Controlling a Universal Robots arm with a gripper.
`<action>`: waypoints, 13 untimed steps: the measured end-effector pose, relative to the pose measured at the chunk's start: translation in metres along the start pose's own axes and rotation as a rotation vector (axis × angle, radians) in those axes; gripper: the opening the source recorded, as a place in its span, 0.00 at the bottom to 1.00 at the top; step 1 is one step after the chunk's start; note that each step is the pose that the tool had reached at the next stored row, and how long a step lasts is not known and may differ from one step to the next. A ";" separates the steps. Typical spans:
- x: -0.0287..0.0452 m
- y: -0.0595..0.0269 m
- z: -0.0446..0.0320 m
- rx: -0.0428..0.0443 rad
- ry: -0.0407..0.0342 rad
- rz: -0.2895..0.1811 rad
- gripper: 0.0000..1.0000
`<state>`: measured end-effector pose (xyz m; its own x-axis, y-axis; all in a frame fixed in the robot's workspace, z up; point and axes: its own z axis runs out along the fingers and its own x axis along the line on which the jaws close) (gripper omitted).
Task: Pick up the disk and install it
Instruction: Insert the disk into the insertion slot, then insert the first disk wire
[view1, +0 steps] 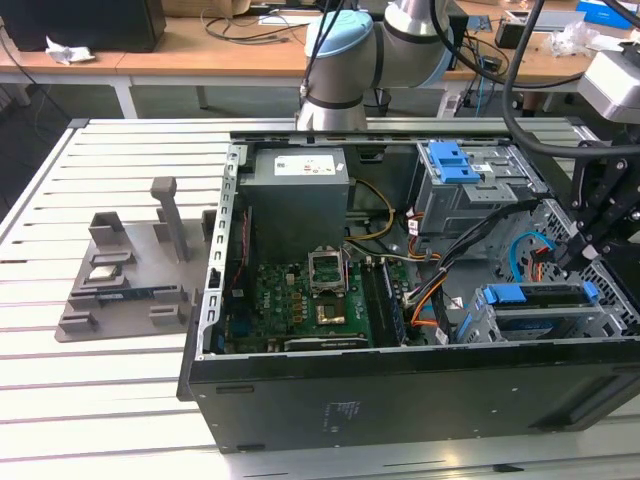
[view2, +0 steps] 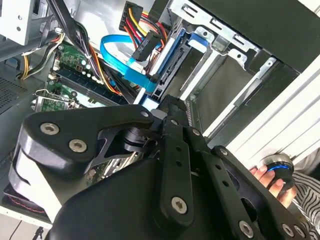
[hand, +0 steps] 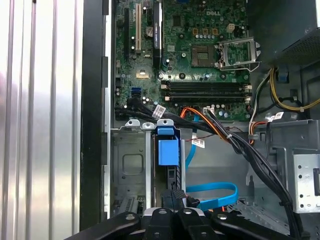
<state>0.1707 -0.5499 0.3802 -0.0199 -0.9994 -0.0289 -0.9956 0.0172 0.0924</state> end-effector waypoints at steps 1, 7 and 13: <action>0.0000 -0.0001 0.0000 0.0000 0.0000 0.000 0.11; 0.0000 -0.0001 0.0000 0.0000 0.0000 0.000 0.11; -0.0001 -0.0003 0.0000 0.0000 -0.0001 0.000 0.36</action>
<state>0.1710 -0.5498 0.3802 -0.0198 -0.9994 -0.0290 -0.9956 0.0170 0.0924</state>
